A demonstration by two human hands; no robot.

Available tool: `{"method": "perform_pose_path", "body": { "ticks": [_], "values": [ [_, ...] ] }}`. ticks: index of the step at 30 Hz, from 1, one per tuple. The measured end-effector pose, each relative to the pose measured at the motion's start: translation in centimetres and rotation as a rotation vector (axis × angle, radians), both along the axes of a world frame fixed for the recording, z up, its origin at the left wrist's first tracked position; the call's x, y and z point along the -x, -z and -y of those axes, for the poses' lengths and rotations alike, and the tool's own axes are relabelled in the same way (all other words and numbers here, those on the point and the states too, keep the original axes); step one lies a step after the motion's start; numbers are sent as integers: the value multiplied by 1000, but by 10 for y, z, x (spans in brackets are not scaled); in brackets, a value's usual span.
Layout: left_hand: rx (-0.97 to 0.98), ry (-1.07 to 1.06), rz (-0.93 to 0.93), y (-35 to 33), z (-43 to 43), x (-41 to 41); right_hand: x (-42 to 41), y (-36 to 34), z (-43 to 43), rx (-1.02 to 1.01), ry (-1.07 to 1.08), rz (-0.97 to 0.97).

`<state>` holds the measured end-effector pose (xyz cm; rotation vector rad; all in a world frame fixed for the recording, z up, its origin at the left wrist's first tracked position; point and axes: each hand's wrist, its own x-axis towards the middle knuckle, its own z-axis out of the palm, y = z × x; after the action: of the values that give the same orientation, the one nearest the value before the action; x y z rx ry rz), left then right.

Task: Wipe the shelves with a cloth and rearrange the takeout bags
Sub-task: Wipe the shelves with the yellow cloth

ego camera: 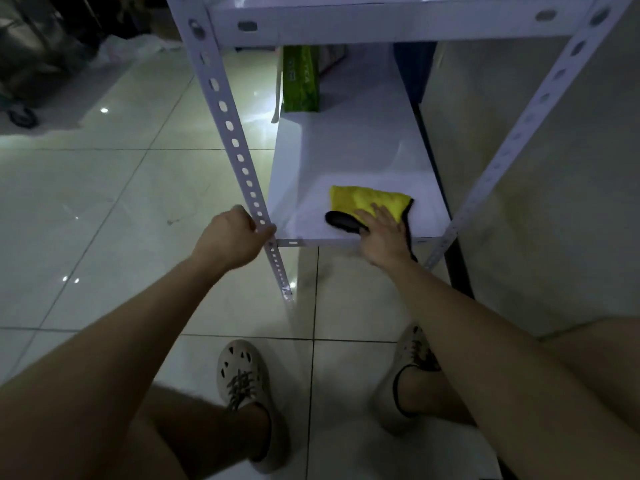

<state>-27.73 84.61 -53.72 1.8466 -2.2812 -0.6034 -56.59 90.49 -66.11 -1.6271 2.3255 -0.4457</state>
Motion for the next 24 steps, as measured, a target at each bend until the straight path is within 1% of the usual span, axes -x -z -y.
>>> {"method": "perform_pose_path", "body": {
  "ticks": [2,4,6,8,9,10,12,14,16,19,21,22,24],
  "values": [
    [-56,-150,-182,-12,12,4,22,1,-20,29,141,3],
    [-33,-233,-355,-28,19,3,31,2,-29,16,245,3],
    [18,-206,-458,-41,20,-1,21,1,-20,0,337,30],
    [97,-115,-487,-48,16,-2,-5,1,-2,10,403,48],
    [141,-63,-489,-50,13,-1,-23,2,7,31,382,36],
    [182,-20,-491,-51,12,1,-43,4,17,47,310,12],
    [241,15,-502,-55,10,7,-79,6,38,55,36,-20],
    [262,5,-522,-57,12,11,-104,3,62,53,-241,17],
    [273,-1,-528,-57,16,13,-108,-3,86,49,-376,43],
    [282,-8,-504,-54,23,15,-93,-6,119,45,-495,10],
    [300,-19,-486,-52,28,18,-82,-7,136,27,-532,10],
    [310,-23,-478,-51,30,19,-78,-9,142,20,-516,35],
    [319,-26,-463,-52,30,22,-64,-12,149,32,-401,77]
  ]
}}
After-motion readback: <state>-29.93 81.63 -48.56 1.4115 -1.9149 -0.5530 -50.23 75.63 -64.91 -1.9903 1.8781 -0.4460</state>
